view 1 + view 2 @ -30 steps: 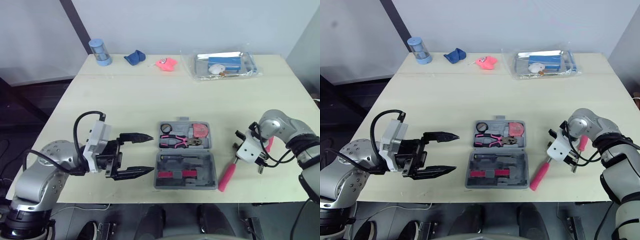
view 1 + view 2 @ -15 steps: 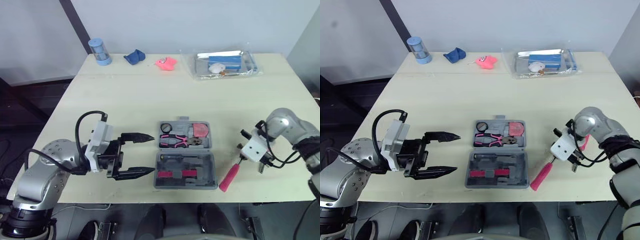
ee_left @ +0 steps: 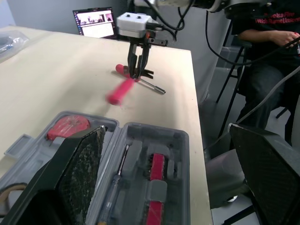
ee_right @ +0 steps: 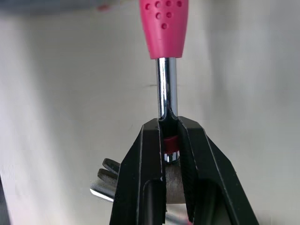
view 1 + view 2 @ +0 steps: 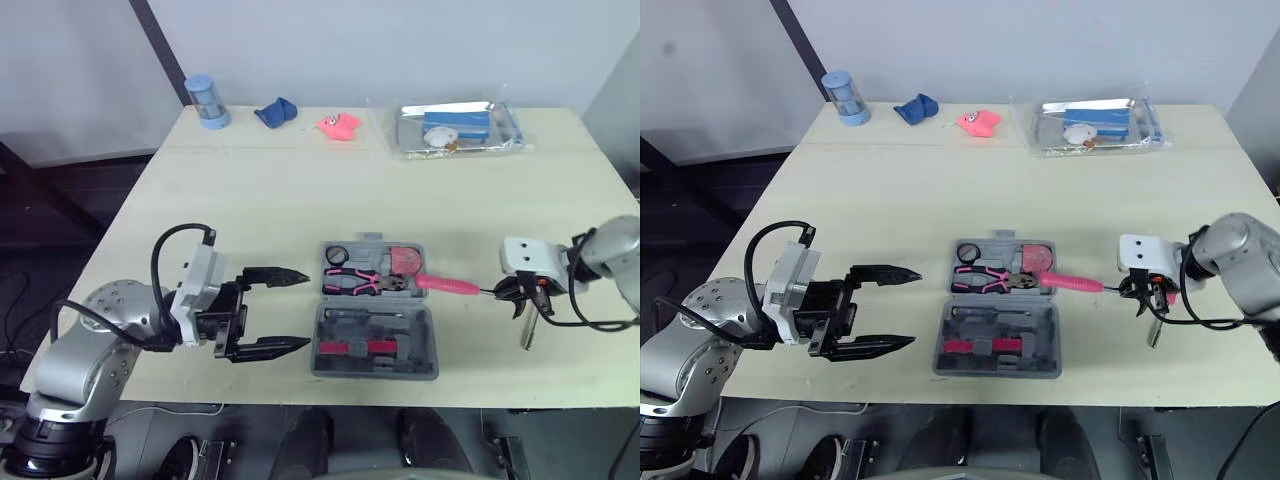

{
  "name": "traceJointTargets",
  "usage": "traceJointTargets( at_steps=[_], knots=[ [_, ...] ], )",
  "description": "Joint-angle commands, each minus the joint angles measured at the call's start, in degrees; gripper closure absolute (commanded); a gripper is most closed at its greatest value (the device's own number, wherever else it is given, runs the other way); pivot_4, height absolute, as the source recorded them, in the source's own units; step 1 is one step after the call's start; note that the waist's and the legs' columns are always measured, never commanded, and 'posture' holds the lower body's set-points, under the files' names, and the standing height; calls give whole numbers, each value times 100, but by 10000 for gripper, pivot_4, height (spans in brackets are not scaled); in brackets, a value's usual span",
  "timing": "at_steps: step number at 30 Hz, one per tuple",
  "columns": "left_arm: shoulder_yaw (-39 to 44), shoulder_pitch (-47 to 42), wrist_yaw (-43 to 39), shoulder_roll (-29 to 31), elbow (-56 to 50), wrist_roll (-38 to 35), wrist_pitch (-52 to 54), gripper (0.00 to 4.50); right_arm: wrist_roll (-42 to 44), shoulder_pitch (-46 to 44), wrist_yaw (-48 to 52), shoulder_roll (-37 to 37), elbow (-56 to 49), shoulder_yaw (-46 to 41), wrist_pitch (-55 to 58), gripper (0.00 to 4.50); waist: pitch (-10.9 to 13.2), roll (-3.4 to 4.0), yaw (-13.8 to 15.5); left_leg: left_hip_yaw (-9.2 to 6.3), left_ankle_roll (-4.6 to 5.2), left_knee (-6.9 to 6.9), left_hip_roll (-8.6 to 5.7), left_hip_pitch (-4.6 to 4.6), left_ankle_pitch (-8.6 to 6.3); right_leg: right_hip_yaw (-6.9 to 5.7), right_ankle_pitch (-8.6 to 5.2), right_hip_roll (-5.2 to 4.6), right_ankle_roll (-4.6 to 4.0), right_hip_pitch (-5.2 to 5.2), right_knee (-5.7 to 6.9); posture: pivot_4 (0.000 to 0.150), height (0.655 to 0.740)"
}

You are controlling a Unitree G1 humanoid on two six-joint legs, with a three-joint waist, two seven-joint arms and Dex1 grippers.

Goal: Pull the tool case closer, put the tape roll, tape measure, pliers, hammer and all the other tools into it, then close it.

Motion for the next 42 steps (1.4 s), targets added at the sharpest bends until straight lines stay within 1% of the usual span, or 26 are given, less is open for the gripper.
traceJointTargets(
  at_steps=[1, 3, 6, 11, 14, 17, 21, 25, 28, 29, 34, 37, 42],
  knots=[
    [25, 8, -104, 28, -72, -19, -118, 0, 297, 336, -869, 276, -949, -793, 2187, 44652, 0, 0, 2, 0, 0, 0, 0, -2, 0, 0, 0, 0, 0, -1, 0, 1500, 7400],
    [9, 7, -142, 28, -42, -3, -140, 0, 412, 469, -1245, 492, -1279, -1018, 2868, 44652, 0, 0, -7, 1, 0, 0, -1, -2, 0, 0, 0, 0, 0, -1, 1, 1500, 7400],
    [-33, -27, -196, 6, 28, 17, -179, 0, 528, 698, -2000, 1146, -1870, -1519, 4113, 44652, 0, -1, -28, 1, 0, -2, 1, 1, 0, 2, 0, 2, 0, -3, 2, 1500, 7400],
    [-86, -64, -260, 2, 121, 66, -250, 0, 710, 948, -2773, 1797, -2411, -1962, 5280, 44652, 0, 0, -12, 3, 0, -2, -1, -2, 0, 2, 0, 1, 1, -4, 1, 1500, 7400],
    [-118, -137, -256, -13, 166, 93, -273, 0, 792, 1243, -3136, 2091, -2585, -2127, 5603, 44652, -1, -1, 2, -1, 0, -2, -1, -4, 0, -1, 0, 2, 0, -4, 0, 1500, 7400],
    [-175, -188, -237, -41, 178, 116, -282, 0, 833, 1456, -3491, 2300, -2588, -2149, 5556, 44652, -1, -1, -11, 1, 0, -3, -1, -3, 0, 1, 0, 2, 1, -4, 1, 1500, 7400],
    [-211, -257, -204, -57, 186, 118, -270, 0, 913, 1523, -3864, 2531, -2515, -2182, 5431, 44652, -4, -5, -33, 3, 1, -3, 1, 1, 0, 3, 0, 3, 1, -4, 4, 1500, 7400],
    [-196, -286, -188, -47, 178, 106, -237, 0, 1089, 1548, -4048, 2692, -2612, -2264, 5296, 27072, -4, -6, -29, 2, 1, -2, 1, 0, 0, 2, 0, 3, 1, -3, 4, 1500, 7400],
    [-179, -271, -178, -24, 148, 87, -209, 0, 1335, 1583, -3985, 2676, -2792, -2390, 5224, 11698, -3, -5, -29, 2, 1, -2, 1, 0, 0, 2, 0, 3, 1, -4, 4, 1500, 7400],
    [-172, -263, -178, -16, 141, 83, -205, 0, 1385, 1609, -3974, 2653, -2852, -2435, 5176, 8360, -4, -5, -27, 2, 1, -2, 1, 0, 0, 2, 0, 3, 1, -4, 4, 1500, 7400],
    [-145, -252, -174, 15, 110, 62, -184, 0, 1736, 1996, -3783, 2405, -3102, -2677, 4450, 8360, -4, -6, -23, 2, 1, -2, 1, -1, 0, 2, 0, 3, 1, -3, 2, 1500, 7400],
    [-145, -265, -184, 21, 96, 43, -169, 0, 1792, 2565, -3626, 2566, -3104, -2925, 2963, 8360, -4, -6, -14, 0, 1, -3, 1, -1, 0, -1, -1, 3, 1, -2, 1, 1500, 7400],
    [-175, -306, -195, 4, 76, 28, -143, 0, 1809, 3114, -3698, 2953, -2650, -2951, 1518, 8360, -5, -7, -42, 4, 1, -3, 2, 4, 0, 4, -1, 4, 2, -1, 6, 1500, 7400]
  ],
)
